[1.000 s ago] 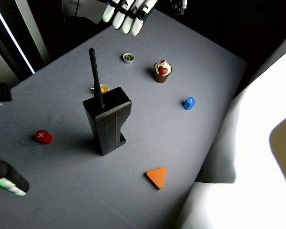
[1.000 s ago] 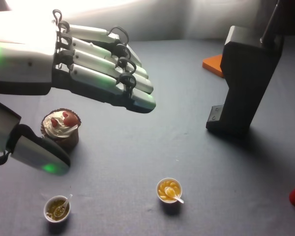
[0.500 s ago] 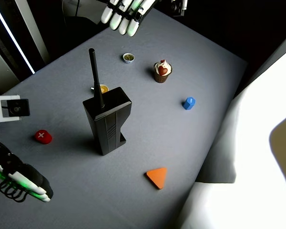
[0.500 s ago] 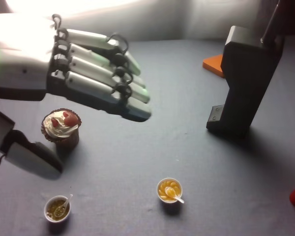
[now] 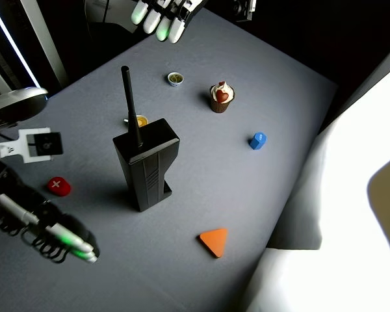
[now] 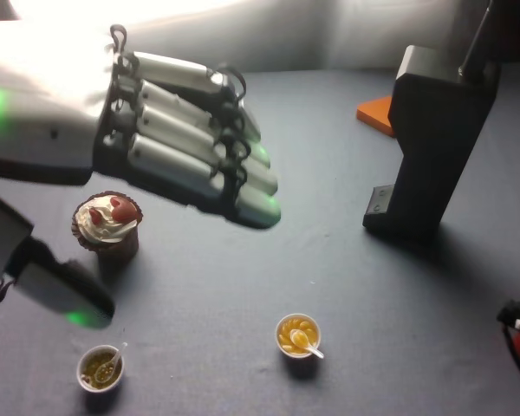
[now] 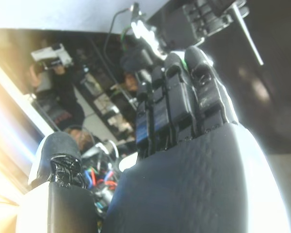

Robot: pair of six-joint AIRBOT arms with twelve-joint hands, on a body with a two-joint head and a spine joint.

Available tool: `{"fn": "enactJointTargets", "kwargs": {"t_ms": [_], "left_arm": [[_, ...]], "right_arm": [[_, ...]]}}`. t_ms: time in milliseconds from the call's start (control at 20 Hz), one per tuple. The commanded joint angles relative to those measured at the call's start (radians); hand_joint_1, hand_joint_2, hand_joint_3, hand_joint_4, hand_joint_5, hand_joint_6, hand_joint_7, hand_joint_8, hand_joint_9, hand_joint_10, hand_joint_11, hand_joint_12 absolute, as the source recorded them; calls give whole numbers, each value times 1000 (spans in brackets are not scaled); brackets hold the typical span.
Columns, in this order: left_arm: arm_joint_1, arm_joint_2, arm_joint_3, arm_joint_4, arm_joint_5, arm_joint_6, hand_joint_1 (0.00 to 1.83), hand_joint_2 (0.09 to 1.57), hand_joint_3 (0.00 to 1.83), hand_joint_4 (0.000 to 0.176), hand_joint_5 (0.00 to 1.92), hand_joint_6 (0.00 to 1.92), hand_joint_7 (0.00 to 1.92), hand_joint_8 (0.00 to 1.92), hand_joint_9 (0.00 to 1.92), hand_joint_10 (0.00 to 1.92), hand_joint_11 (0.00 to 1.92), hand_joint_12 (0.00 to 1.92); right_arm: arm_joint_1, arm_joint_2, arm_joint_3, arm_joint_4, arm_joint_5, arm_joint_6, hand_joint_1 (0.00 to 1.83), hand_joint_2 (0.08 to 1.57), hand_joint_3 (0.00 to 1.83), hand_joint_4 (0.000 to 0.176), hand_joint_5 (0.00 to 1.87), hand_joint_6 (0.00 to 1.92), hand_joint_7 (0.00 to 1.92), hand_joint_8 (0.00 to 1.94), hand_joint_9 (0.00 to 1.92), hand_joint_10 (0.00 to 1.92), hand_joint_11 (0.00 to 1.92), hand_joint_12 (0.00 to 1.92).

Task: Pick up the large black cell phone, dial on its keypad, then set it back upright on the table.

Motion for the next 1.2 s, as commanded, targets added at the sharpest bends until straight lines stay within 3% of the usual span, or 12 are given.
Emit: {"fn": "enactJointTargets", "kwargs": {"t_ms": [0, 100, 300, 450, 500, 600, 900, 1150], "left_arm": [[-23, -2, 1, -110, -68, 15, 278, 1169, 3, 23, 269, 0, 290, 0, 308, 1, 0, 709], [-2, -11, -2, -112, -88, 19, 270, 1168, 1, 22, 278, 3, 299, 3, 319, 4, 0, 724], [39, -3, -3, -205, -73, 89, 284, 1160, 0, 21, 287, 1, 316, 3, 311, 2, 0, 672], [27, -6, 1, -187, -68, 67, 299, 1159, 0, 22, 282, 5, 311, 7, 316, 7, 0, 694], [21, -8, 2, -169, -66, 54, 315, 1156, 0, 22, 287, 6, 319, 8, 334, 13, 0, 711], [20, -10, 1, -165, -66, 48, 307, 1158, 0, 22, 277, 1, 299, 1, 298, 5, 0, 647], [19, -16, 1, -165, -64, 58, 366, 1136, 0, 24, 300, 2, 325, 2, 327, 9, 0, 734], [17, -17, 2, -158, -38, 46, 339, 1145, 1, 23, 276, 1, 320, 2, 313, 7, 0, 632]], "right_arm": [[12, 7, 4, -51, 108, 8, 574, 909, 0, 0, 0, 0, 0, 0, 0, 0, 0, 0], [38, -10, 20, -55, 107, 6, 641, 941, 11, 0, 0, 0, 0, 0, 0, 0, 0, 0], [78, -37, 42, -54, 103, 5, 755, 1038, 17, 0, 0, 0, 0, 0, 0, 0, 0, 0], [81, -58, 45, -54, 103, 5, 797, 1051, 18, 0, 0, 0, 0, 0, 0, 0, 0, 0], [81, -63, 47, -54, 103, 5, 735, 1092, 12, 0, 0, 0, 0, 0, 0, 0, 0, 0], [81, -76, 57, -54, 103, 5, 796, 1067, 0, 0, 0, 0, 0, 0, 0, 0, 0, 0], [83, -111, 101, -54, 90, 5, 857, 1025, 0, 0, 0, 0, 0, 0, 0, 0, 0, 0], [83, -137, 136, -54, 84, 5, 865, 1017, 0, 0, 0, 0, 0, 0, 0, 0, 0, 0]]}}
